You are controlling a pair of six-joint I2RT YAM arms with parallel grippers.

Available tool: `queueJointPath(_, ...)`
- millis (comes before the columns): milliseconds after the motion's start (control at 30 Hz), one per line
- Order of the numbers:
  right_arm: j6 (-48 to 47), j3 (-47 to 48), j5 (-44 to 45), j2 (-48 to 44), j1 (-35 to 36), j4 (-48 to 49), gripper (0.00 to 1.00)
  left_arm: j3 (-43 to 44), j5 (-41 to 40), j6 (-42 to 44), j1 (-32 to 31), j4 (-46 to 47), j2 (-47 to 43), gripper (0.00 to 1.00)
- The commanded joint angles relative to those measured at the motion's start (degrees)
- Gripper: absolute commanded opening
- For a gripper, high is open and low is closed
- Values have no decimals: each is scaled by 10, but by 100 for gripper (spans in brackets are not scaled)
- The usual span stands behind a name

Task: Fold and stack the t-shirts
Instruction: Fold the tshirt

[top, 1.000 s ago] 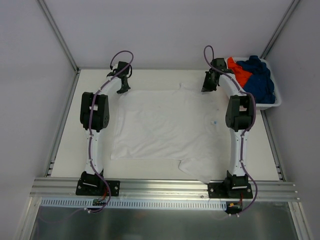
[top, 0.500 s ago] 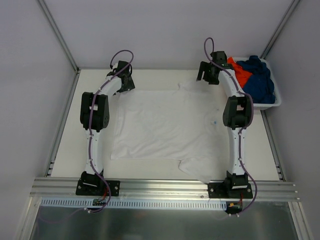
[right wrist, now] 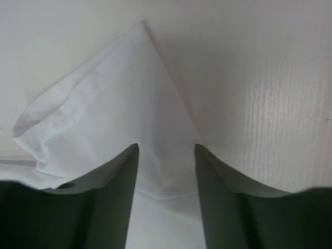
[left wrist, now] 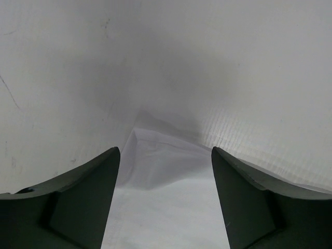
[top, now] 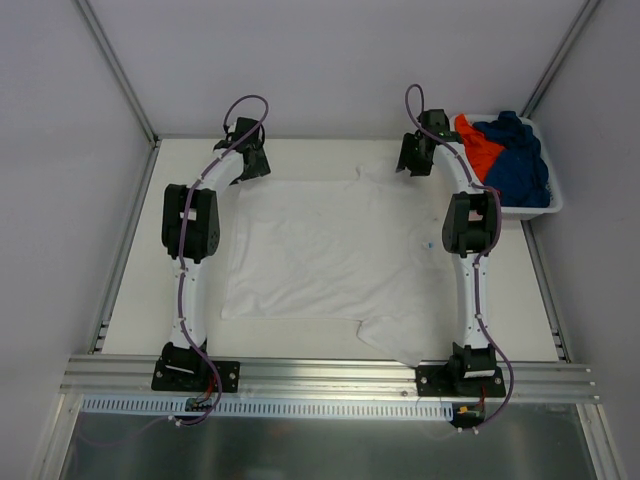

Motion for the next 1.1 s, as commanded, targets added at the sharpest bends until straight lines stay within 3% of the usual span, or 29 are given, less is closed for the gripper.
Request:
queueJointPath(0,-4,18,-22,-4,4,-18,47,16,20,8,5,-3,4,68)
queueJointPath(33,-4,15,-24,-5,3,-17,38,16,21,7,5,-3,3,66)
queueJointPath(300,-8,6,-54,-10,3,-21,7,22,16,8,5,-2,7,65)
queueJointPath(333,-8,3,-53,-11,3,-20,1,24,16,8,6,-3,8,50)
queueJointPath(433,-9,-9,-54,-16,3,-14,1,30,16,8,5,-5,12,27)
queueJointPath(633,-10,-20,-56,-23,4,-11,0,35,15,8,5,-11,16,21)
queueJointPath(733,-10,-21,-55,-23,6,-11,1,36,12,8,5,-17,16,12)
queueJointPath(800,-10,-23,-52,-25,5,-8,0,36,6,5,5,-18,16,0)
queueJointPath(1067,-11,-36,-53,-29,6,1,0,34,-12,-6,4,-33,14,1)
